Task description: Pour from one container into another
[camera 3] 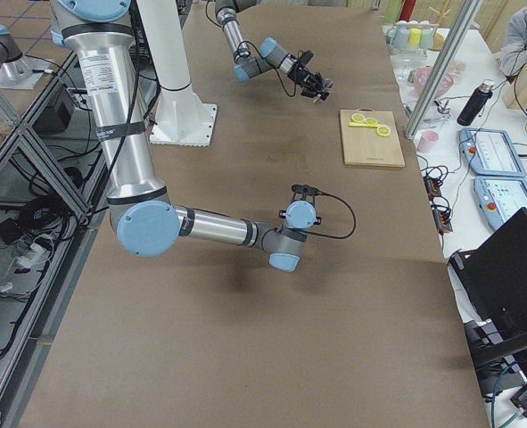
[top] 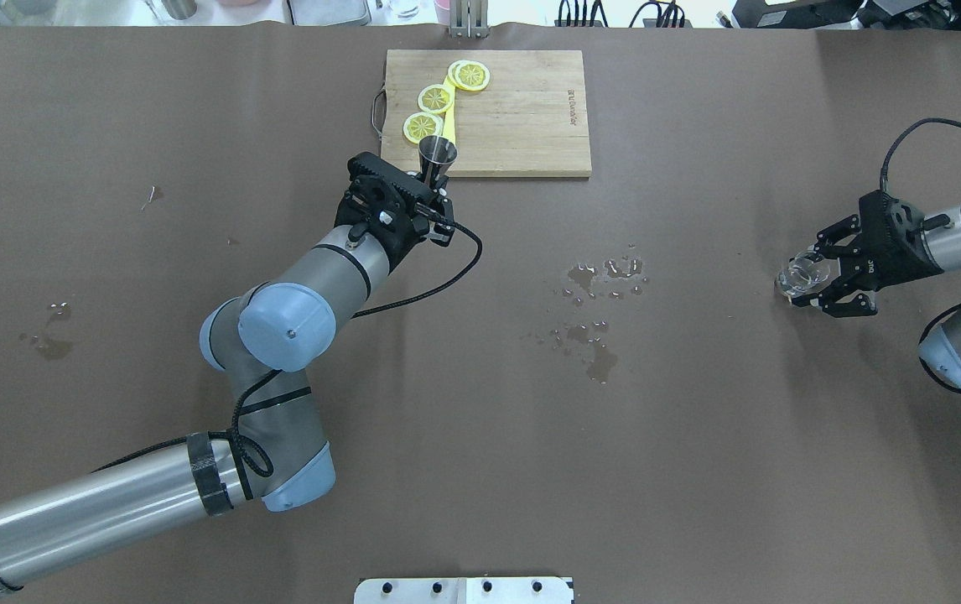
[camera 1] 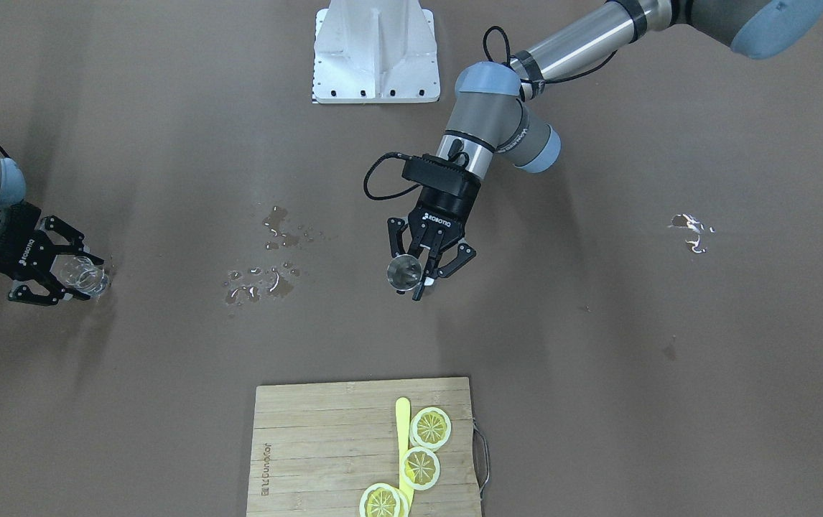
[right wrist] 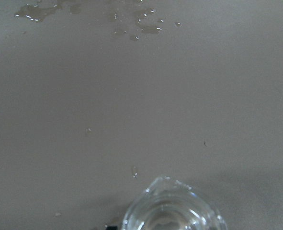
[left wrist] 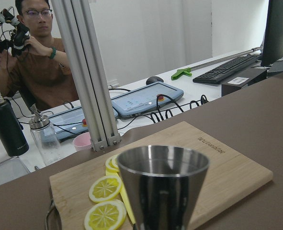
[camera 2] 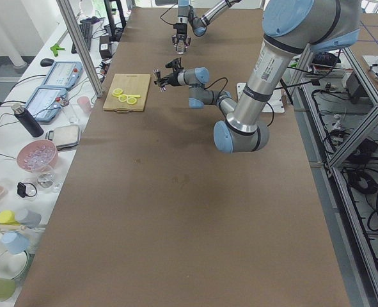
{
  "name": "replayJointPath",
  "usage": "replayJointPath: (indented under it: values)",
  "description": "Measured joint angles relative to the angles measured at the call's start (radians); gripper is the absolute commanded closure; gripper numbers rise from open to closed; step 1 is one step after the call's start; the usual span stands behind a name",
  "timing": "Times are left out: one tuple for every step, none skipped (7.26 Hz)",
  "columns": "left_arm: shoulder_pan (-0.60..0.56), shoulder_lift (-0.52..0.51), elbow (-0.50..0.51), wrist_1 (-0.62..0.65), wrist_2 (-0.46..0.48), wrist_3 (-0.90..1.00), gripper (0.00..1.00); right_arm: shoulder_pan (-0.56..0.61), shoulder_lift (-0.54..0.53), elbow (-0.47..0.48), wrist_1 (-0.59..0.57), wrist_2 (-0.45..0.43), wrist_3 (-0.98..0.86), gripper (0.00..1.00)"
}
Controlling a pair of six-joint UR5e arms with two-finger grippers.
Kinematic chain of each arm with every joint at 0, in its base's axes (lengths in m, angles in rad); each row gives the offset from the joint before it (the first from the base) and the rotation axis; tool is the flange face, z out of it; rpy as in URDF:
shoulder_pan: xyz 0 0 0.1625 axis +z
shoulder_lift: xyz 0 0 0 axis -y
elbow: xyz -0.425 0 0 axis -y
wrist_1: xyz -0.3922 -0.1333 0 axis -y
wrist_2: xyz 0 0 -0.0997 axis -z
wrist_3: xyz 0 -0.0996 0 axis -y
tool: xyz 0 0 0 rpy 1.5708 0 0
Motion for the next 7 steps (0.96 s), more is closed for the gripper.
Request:
replayJointPath:
  values:
    - [0.004,0.002,-0.01,-0.022,-0.023,0.001,1.0,0.0,0.0,0.0,0.0,-0.001,0.002,0.56]
    - [0.008,0.004,-0.022,-0.04,-0.032,0.001,1.0,-0.001,0.0,0.0,0.0,-0.001,0.004,0.62]
    - [0.011,0.001,-0.04,-0.051,-0.035,0.009,1.0,-0.001,0.0,0.0,0.001,-0.001,0.008,0.69]
    - [0.02,-0.011,-0.052,-0.06,-0.035,0.038,1.0,-0.001,0.0,0.003,0.001,-0.001,0.012,0.73]
    - [0.037,-0.029,-0.066,-0.07,-0.036,0.081,1.0,0.0,0.0,0.01,0.001,0.0,0.02,0.77]
    - [0.061,-0.044,-0.089,-0.088,-0.038,0.142,1.0,0.002,0.0,0.021,0.0,0.001,0.029,0.87]
    - [0.095,-0.056,-0.095,-0.106,-0.043,0.213,1.0,0.003,0.0,0.039,-0.001,0.004,0.034,1.0]
